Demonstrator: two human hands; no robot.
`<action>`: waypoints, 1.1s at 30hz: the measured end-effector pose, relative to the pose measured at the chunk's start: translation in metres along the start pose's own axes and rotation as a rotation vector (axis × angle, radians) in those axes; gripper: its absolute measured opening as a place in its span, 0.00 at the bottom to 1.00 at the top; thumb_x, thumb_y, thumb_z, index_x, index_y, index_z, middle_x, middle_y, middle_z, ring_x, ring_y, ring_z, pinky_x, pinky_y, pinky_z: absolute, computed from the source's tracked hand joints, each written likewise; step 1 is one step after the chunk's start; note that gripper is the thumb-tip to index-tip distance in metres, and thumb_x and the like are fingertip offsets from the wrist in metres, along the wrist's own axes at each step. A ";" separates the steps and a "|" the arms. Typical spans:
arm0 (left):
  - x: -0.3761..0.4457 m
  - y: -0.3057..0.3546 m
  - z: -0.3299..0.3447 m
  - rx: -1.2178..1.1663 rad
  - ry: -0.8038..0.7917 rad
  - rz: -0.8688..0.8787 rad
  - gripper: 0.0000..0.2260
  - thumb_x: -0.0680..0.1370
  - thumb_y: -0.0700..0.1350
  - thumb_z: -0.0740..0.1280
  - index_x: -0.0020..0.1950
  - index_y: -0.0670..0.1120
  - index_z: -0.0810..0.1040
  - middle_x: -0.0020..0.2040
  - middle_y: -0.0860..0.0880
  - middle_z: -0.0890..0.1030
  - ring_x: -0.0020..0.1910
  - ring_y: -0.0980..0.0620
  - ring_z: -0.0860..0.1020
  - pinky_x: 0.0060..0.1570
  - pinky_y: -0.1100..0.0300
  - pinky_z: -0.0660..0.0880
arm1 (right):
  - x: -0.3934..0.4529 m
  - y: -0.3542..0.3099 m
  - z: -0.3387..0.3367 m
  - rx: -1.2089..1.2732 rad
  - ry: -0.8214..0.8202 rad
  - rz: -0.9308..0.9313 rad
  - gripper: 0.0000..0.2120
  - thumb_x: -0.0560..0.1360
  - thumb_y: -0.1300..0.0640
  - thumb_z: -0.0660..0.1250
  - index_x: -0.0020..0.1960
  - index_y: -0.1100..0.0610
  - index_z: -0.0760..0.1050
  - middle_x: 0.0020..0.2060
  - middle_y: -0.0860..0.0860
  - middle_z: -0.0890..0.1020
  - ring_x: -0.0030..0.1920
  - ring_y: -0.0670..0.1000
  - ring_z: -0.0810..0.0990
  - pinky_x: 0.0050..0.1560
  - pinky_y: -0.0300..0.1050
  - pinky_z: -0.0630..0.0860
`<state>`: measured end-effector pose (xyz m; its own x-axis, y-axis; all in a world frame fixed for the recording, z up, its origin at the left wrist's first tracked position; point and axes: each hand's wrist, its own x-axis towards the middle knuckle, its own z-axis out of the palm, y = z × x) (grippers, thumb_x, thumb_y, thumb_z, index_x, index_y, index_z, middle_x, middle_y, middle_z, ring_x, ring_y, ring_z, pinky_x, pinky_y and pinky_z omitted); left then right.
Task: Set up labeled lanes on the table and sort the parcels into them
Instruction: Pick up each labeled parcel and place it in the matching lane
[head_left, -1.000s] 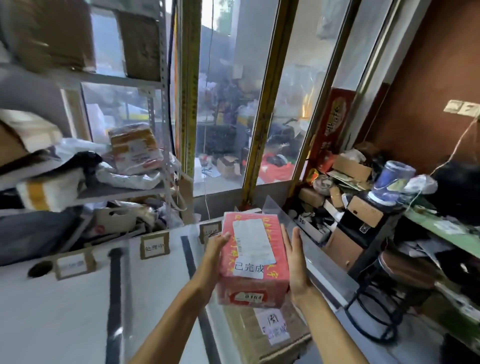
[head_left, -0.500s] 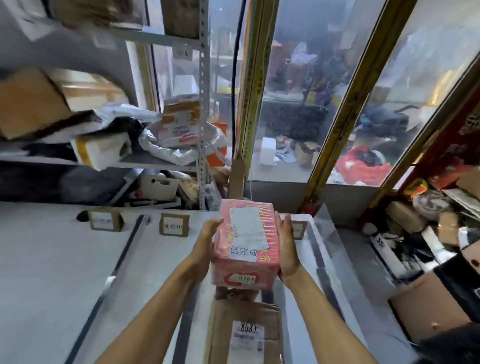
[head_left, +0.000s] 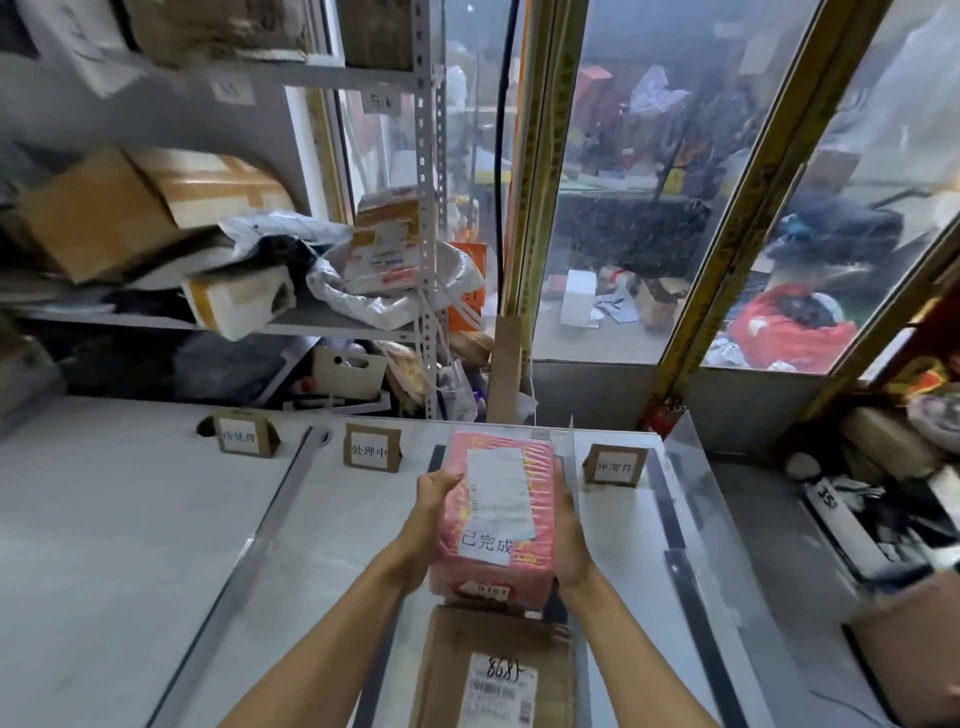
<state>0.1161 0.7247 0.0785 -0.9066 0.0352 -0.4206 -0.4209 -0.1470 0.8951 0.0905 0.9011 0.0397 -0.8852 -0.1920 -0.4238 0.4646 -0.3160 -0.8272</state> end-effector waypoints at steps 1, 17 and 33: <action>-0.003 0.001 0.004 -0.002 -0.013 0.002 0.48 0.62 0.72 0.64 0.72 0.42 0.63 0.57 0.41 0.85 0.51 0.40 0.86 0.37 0.55 0.82 | 0.000 -0.002 0.000 0.021 -0.038 0.018 0.34 0.83 0.33 0.51 0.79 0.55 0.64 0.72 0.62 0.76 0.71 0.66 0.75 0.67 0.68 0.74; -0.018 -0.007 0.007 0.072 0.057 0.006 0.15 0.85 0.51 0.59 0.66 0.47 0.59 0.60 0.40 0.79 0.46 0.45 0.86 0.34 0.60 0.80 | -0.011 0.000 0.000 -0.119 -0.113 -0.127 0.52 0.65 0.24 0.72 0.79 0.50 0.62 0.68 0.59 0.80 0.66 0.63 0.80 0.64 0.67 0.78; -0.069 0.040 -0.067 0.658 0.423 0.329 0.35 0.81 0.65 0.59 0.83 0.54 0.51 0.84 0.50 0.48 0.82 0.45 0.49 0.78 0.42 0.56 | -0.033 -0.033 0.089 -1.318 0.237 -0.580 0.42 0.76 0.25 0.48 0.82 0.39 0.33 0.79 0.45 0.27 0.77 0.50 0.22 0.73 0.57 0.30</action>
<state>0.1636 0.6507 0.1330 -0.9534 -0.3007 -0.0263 -0.1885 0.5250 0.8300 0.1062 0.8356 0.1137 -0.9803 -0.1411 0.1380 -0.1954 0.7941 -0.5755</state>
